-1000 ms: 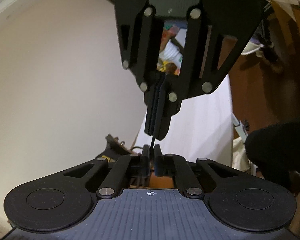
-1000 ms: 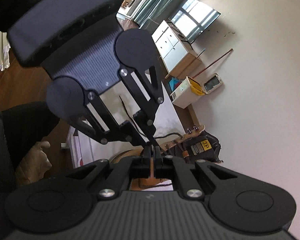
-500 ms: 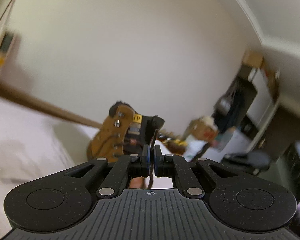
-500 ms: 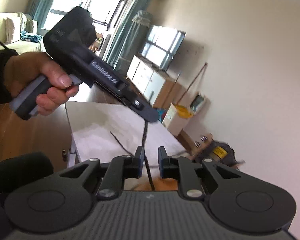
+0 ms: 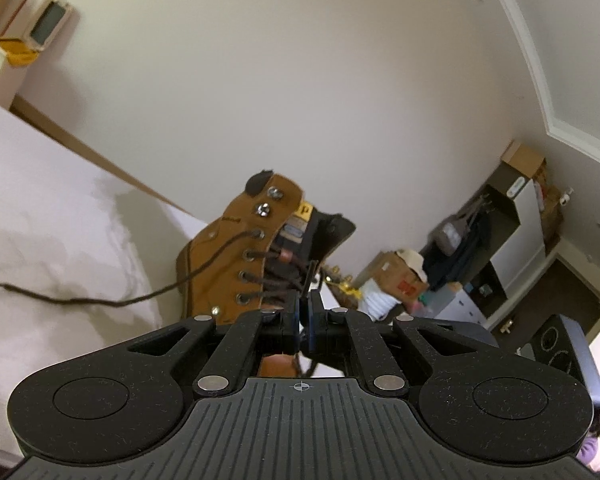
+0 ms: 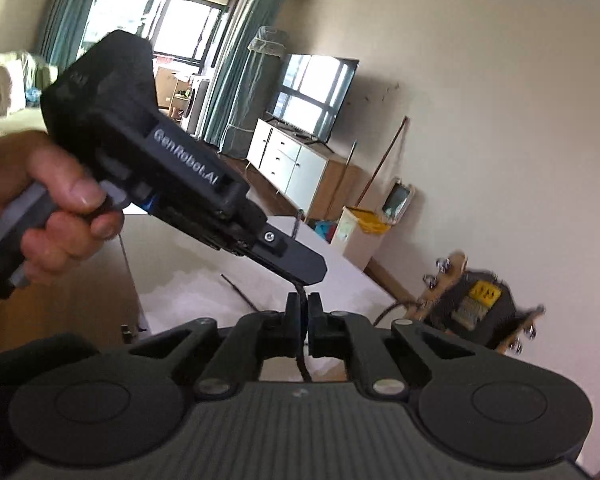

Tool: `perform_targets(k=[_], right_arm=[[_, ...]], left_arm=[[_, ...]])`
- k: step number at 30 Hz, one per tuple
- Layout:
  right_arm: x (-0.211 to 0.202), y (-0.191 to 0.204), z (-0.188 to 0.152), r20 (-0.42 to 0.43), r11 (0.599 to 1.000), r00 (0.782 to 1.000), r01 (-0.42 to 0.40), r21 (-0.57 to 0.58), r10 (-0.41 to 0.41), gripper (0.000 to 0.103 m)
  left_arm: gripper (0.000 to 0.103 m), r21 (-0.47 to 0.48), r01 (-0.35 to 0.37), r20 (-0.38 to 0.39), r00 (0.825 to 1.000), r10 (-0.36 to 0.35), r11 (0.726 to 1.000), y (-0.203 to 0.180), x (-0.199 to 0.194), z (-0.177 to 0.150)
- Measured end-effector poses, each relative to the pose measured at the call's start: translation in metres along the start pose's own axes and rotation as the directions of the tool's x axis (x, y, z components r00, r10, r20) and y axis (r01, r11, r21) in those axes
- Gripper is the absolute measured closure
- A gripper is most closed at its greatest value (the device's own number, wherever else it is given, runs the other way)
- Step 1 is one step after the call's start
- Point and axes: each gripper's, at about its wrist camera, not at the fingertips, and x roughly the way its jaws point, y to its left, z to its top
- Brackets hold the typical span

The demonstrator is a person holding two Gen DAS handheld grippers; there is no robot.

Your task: Lace up shoes with both hands

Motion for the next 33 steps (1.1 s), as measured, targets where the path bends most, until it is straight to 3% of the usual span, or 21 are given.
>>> perform_targets(k=[6, 13, 18, 24, 25, 26, 28, 30, 33], right_arm=[[-0.020, -0.011, -0.007, -0.040, 1.000, 0.999, 0.024, 0.001, -0.024, 0.099], [-0.021, -0.013, -0.013, -0.023, 1.000, 1.000, 0.013, 0.025, -0.013, 0.096], [-0.018, -0.017, -0.020, -0.001, 0.999, 1.000, -0.003, 0.039, 0.003, 0.080], [-0.010, -0.023, -0.020, 0.007, 0.997, 0.999, -0.046, 0.055, 0.046, 0.083], [-0.009, -0.024, -0.021, 0.003, 0.997, 0.999, -0.049, 0.056, 0.049, 0.087], [-0.007, -0.025, -0.021, 0.001, 0.996, 0.998, -0.056, 0.068, 0.056, 0.099], [-0.003, -0.030, -0.022, -0.006, 0.993, 0.998, -0.067, 0.094, 0.068, 0.100], [-0.003, -0.032, -0.021, -0.024, 0.996, 0.999, -0.041, 0.083, 0.043, 0.100], [-0.007, -0.036, -0.017, -0.054, 0.998, 0.997, 0.055, 0.033, -0.053, 0.100]], left_arm=[[0.099, -0.015, 0.026, -0.016, 1.000, -0.026, 1.000, 0.005, 0.003, -0.001], [0.100, -0.066, 0.087, -0.055, 0.994, -0.091, 0.994, 0.012, 0.012, -0.001], [0.100, -0.125, 0.126, -0.083, 0.987, -0.137, 0.984, 0.024, 0.018, -0.001], [0.100, -0.157, 0.133, -0.098, 0.984, -0.150, 0.979, 0.031, 0.026, -0.004], [0.100, -0.159, 0.134, -0.098, 0.984, -0.151, 0.978, 0.031, 0.027, -0.004], [0.100, -0.162, 0.135, -0.098, 0.984, -0.152, 0.978, 0.032, 0.028, -0.004], [0.100, -0.152, 0.128, -0.100, 0.984, -0.144, 0.980, 0.031, 0.029, -0.003], [0.098, -0.132, 0.113, -0.102, 0.987, -0.127, 0.985, 0.031, 0.031, 0.000], [0.098, -0.038, 0.025, -0.074, 0.997, -0.028, 0.999, 0.028, 0.033, 0.014]])
